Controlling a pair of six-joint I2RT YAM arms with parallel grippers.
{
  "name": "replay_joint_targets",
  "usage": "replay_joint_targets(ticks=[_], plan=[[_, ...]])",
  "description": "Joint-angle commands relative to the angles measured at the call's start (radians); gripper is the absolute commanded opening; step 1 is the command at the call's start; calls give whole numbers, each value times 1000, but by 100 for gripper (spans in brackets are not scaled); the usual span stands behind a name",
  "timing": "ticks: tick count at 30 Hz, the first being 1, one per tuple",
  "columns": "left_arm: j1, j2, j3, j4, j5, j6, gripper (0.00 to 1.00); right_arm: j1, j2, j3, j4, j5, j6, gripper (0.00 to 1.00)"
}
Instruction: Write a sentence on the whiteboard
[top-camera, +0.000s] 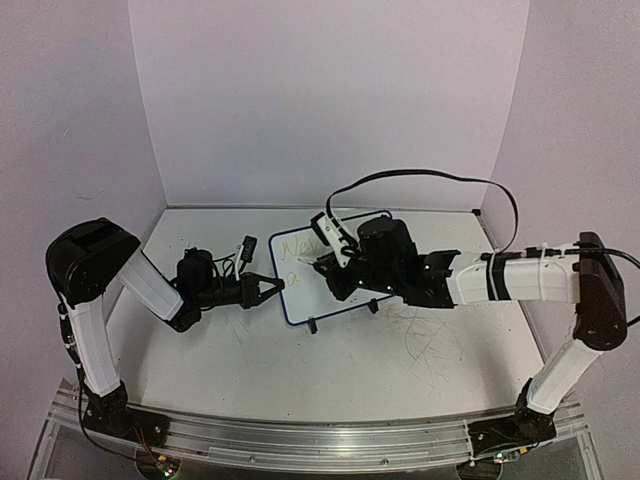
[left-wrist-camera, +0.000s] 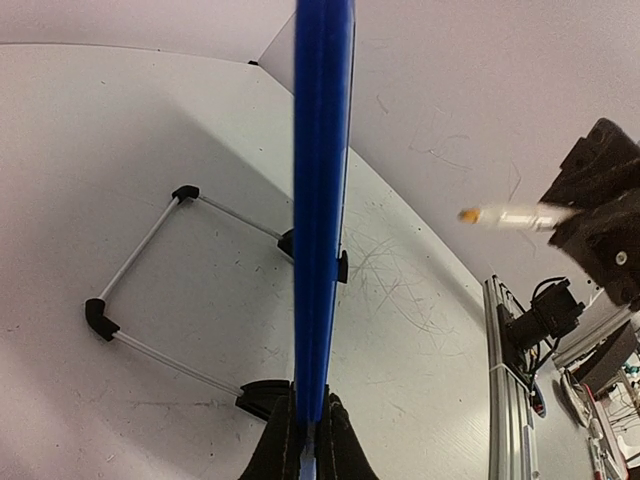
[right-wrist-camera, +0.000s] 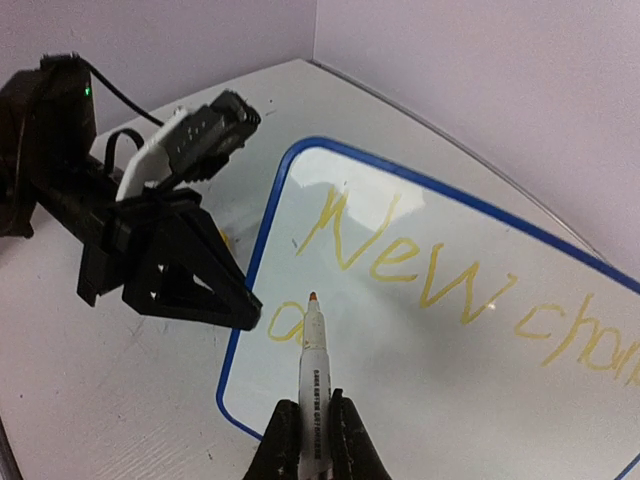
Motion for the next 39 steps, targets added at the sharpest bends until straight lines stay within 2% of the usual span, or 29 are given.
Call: replay_joint_targets(ticks=[1, 39], plan=[[-6, -29, 7, -69, -13, 28, 0, 16, 12, 16, 19, -20, -3, 0], [-7, -27, 26, -84, -15, 26, 0, 18, 27, -31, 81, 93, 25, 0]])
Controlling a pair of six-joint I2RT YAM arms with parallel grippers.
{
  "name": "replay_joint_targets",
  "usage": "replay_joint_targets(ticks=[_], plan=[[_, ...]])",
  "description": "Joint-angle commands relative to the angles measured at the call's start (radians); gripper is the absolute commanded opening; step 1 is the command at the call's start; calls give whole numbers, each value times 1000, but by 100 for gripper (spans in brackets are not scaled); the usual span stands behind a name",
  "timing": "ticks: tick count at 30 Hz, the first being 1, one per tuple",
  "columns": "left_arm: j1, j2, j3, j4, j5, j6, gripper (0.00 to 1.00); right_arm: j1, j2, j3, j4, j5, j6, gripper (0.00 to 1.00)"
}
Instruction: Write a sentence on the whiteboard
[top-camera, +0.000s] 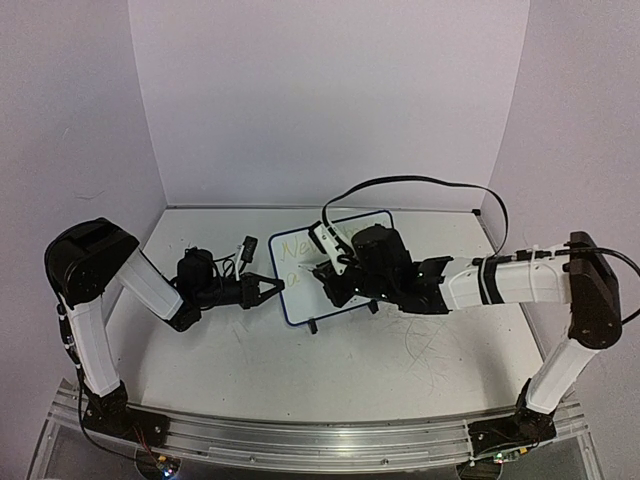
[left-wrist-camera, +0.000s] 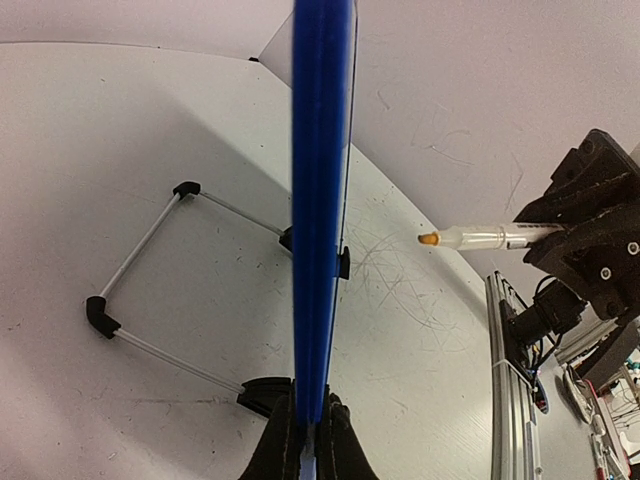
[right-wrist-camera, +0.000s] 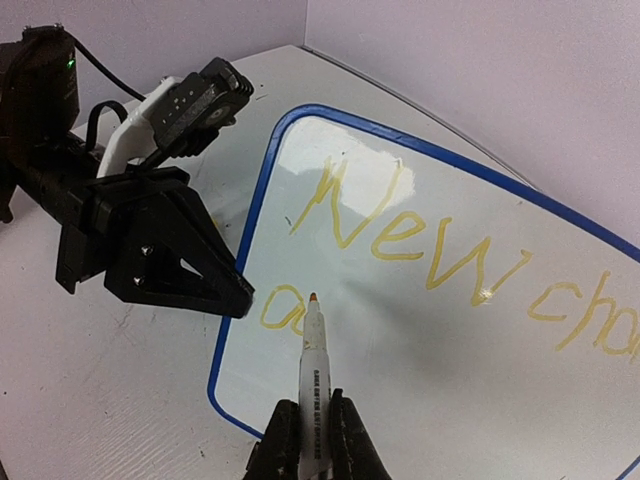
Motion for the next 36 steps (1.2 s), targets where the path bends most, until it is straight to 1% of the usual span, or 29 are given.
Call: replay_joint_targets(ticks=[1, 7, 16, 21, 28, 36], plan=[[-6, -22, 24, -62, -15, 10, 0, 3, -11, -18, 59, 56, 21, 0], [-7, -17, 29, -64, -12, 10, 0, 3, -30, -40, 84, 62, 21, 0], [-6, -21, 30, -70, -11, 14, 0, 3, 18, 15, 58, -4, -12, 0], [-7, -18, 30, -71, -11, 16, 0, 2, 61, 41, 37, -15, -5, 0], [-7, -18, 30, -72, -10, 18, 0, 3, 69, 47, 37, 51, 14, 0], [-7, -16, 29, -72, -10, 21, 0, 3, 84, 54, 37, 64, 20, 0]])
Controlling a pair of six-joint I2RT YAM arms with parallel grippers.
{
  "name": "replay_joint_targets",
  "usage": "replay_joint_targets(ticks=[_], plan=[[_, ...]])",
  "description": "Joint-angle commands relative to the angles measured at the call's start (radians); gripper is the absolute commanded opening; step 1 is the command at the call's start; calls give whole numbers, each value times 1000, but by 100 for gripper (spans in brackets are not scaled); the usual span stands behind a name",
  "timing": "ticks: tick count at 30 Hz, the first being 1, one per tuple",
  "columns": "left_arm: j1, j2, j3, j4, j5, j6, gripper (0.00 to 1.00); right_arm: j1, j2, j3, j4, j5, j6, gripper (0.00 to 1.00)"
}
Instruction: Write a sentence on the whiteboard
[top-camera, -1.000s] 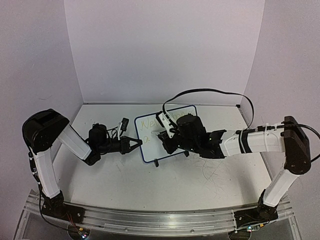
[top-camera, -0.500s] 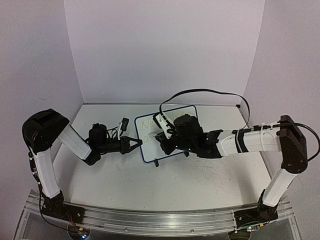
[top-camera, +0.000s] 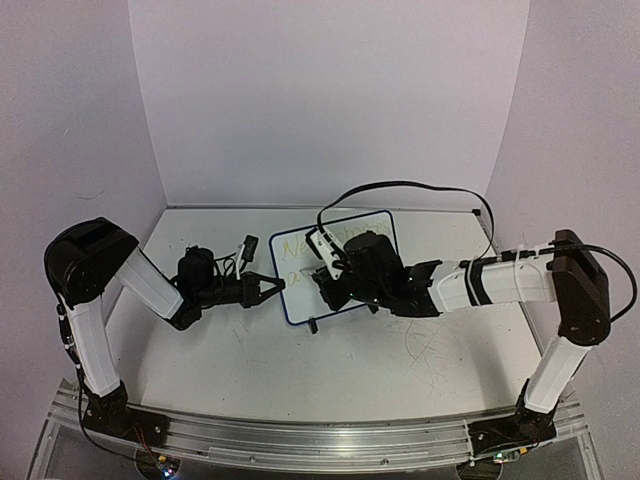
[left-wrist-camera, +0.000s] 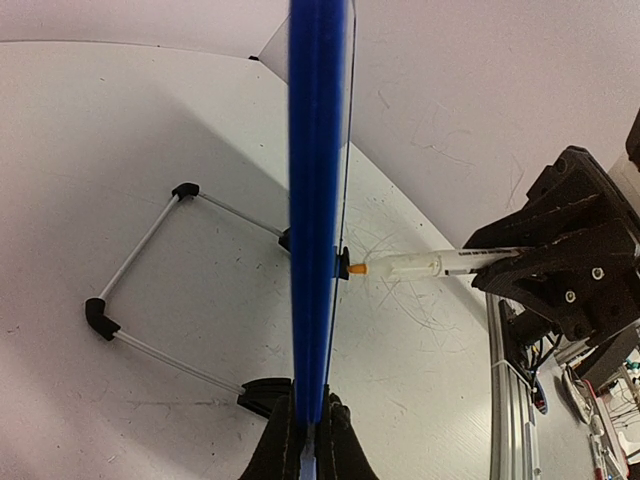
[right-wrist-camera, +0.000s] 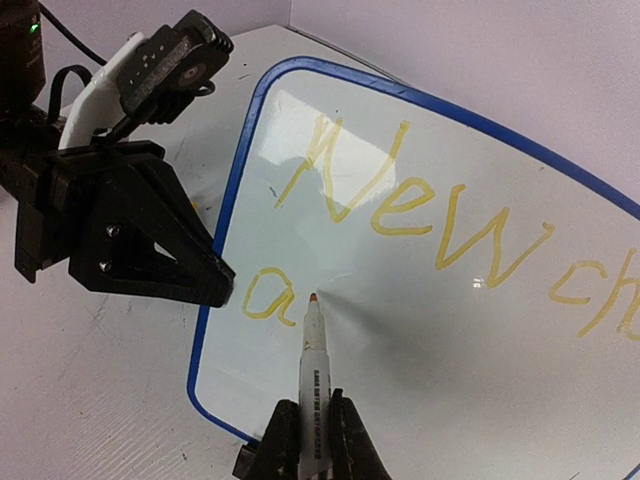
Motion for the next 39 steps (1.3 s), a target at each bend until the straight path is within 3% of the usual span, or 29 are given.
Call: replay_joint_targets(ticks=[1, 39], plan=[[-7, -15, 18, -55, -12, 21, 0, 3, 24, 47, 20, 28, 11, 0], [-7, -21, 13, -63, -11, 24, 0, 4, -3, -35, -32, 2, 75, 0]])
